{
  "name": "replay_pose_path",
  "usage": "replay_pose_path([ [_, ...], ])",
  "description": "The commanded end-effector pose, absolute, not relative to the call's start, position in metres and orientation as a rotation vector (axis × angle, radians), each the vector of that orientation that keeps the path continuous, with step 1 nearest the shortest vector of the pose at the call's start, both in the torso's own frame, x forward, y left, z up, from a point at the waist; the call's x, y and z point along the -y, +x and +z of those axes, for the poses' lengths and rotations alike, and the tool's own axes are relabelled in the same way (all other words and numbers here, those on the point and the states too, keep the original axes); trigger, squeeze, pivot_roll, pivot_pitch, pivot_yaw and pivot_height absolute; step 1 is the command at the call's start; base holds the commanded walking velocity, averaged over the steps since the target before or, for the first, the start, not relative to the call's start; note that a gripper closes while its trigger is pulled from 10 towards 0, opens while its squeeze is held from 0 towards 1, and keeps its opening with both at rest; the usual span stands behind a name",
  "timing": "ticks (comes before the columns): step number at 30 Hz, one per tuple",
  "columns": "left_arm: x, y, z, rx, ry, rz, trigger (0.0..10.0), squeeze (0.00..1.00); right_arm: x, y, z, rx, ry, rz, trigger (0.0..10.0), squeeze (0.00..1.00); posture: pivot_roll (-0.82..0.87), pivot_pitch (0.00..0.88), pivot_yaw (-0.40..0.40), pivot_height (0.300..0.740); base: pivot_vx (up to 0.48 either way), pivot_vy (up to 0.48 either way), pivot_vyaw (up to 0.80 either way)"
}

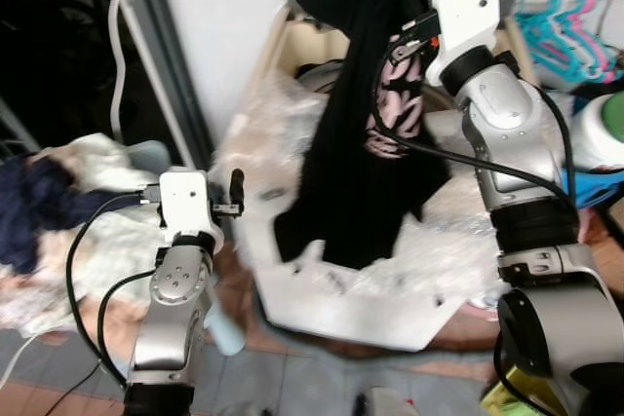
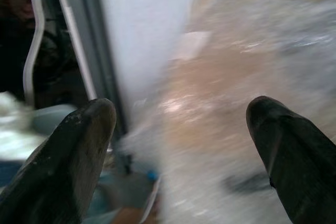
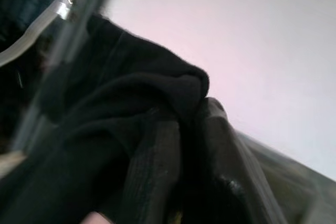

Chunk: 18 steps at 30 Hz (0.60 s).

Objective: Clothes washing

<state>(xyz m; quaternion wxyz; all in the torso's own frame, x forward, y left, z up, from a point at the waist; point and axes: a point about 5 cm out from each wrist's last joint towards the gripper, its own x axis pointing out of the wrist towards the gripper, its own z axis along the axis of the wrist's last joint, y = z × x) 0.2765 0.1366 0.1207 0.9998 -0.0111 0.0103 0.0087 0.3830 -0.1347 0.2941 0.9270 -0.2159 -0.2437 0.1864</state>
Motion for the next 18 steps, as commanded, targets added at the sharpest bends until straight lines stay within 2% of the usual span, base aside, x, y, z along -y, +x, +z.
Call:
replay_pose_path([
  [1,-0.13,0.278,0.12,-0.022,-0.023,0.003,10.0,0.0,0.139,0.387,0.326,0.585,-0.471,0.349,10.0,0.0,-0.05,0.0,0.039,0.74,0.0,0.0,0.0],
  [2,-0.129,0.278,0.119,-0.029,-0.021,-0.003,10.0,0.0,0.147,0.389,0.353,0.658,-0.449,0.256,10.0,0.0,-0.05,0.0,0.039,0.74,0.0,0.0,0.0],
  [3,-0.126,0.278,0.118,-0.036,-0.021,-0.013,10.0,0.0,0.162,0.383,0.402,0.808,-0.389,0.093,10.0,0.0,-0.04,0.0,0.037,0.74,0.0,0.0,0.0],
  [5,-0.125,0.278,0.118,-0.035,-0.023,-0.013,10.0,0.0,0.172,0.368,0.441,0.967,-0.445,-0.038,10.0,0.0,-0.04,0.0,0.037,0.74,0.0,0.0,0.0],
  [7,-0.127,0.278,0.118,-0.033,-0.023,-0.001,10.0,0.0,0.167,0.364,0.446,1.018,-0.514,-0.037,10.0,0.0,-0.04,0.0,0.029,0.74,0.0,0.0,0.0],
  [9,-0.127,0.278,0.118,-0.035,-0.022,0.009,10.0,0.0,0.153,0.382,0.397,0.875,-0.503,0.102,10.0,0.0,-0.04,0.0,0.028,0.74,0.0,0.0,0.0],
  [10,-0.126,0.279,0.118,-0.034,-0.022,0.009,10.0,0.0,0.141,0.391,0.352,0.74,-0.479,0.232,10.0,0.0,-0.04,0.0,0.028,0.74,0.0,0.0,0.0],
  [12,-0.125,0.279,0.119,-0.032,-0.02,0.007,10.0,0.0,0.128,0.391,0.299,0.614,-0.429,0.37,10.0,0.0,-0.04,0.0,0.033,0.74,0.0,0.0,0.0],
  [13,-0.125,0.279,0.119,-0.032,-0.02,0.007,10.0,0.0,0.128,0.391,0.299,0.614,-0.429,0.37,10.0,0.0,-0.04,0.0,0.033,0.74,0.0,0.0,0.0],
  [15,-0.125,0.279,0.117,-0.04,-0.022,0.003,10.0,0.0,0.121,0.376,0.264,0.552,-0.381,0.471,10.0,0.0,-0.05,0.0,0.039,0.74,0.0,0.0,0.0],
  [18,-0.122,0.28,0.116,-0.046,-0.019,-0.011,10.0,0.0,0.134,0.369,0.238,0.406,-0.297,0.474,10.0,0.0,-0.06,0.0,0.039,0.74,0.0,0.0,0.0],
])
